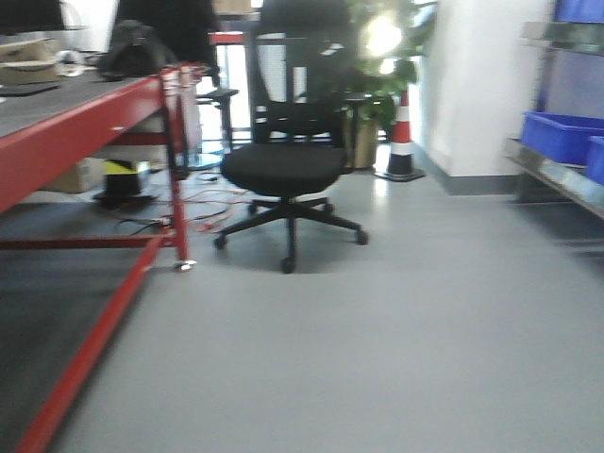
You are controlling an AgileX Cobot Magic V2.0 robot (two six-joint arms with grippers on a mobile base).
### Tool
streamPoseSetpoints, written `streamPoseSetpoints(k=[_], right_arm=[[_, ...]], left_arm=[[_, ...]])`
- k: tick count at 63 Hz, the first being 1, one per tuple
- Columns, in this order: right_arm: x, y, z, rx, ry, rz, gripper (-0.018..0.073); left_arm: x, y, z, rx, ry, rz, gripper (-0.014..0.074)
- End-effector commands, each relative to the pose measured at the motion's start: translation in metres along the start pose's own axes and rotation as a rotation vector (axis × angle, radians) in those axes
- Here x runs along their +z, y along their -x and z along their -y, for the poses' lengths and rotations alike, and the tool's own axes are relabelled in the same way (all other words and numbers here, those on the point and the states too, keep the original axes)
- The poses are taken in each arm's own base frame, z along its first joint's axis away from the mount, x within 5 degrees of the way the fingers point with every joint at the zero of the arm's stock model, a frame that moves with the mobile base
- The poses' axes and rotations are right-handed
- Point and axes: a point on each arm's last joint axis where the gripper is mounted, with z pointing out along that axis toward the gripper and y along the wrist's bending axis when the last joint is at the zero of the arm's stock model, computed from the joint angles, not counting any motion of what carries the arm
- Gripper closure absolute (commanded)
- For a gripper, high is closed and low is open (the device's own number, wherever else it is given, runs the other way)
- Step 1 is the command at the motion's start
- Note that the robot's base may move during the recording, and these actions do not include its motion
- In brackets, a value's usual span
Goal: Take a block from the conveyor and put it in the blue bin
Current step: 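Drive the base away from the conveyor holding both blocks, then drive up to the steel shelf of blue bins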
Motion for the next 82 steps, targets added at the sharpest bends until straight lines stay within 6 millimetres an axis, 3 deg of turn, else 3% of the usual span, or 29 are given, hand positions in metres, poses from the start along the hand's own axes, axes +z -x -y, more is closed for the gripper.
streamPoseSetpoints(k=[1, 82], right_arm=[[-0.0008, 0.0015, -0.0002, -0.005, 0.001, 0.018, 0.0727], [-0.0008, 0.0015, -0.0002, -0.005, 0.001, 0.018, 0.0727]], left_arm=[[-0.0024, 0.0040, 0.0006, -0.006, -0.006, 0.031, 0.0708], [-0.0024, 0.0040, 0.0006, -0.006, -0.006, 0.031, 0.0708]])
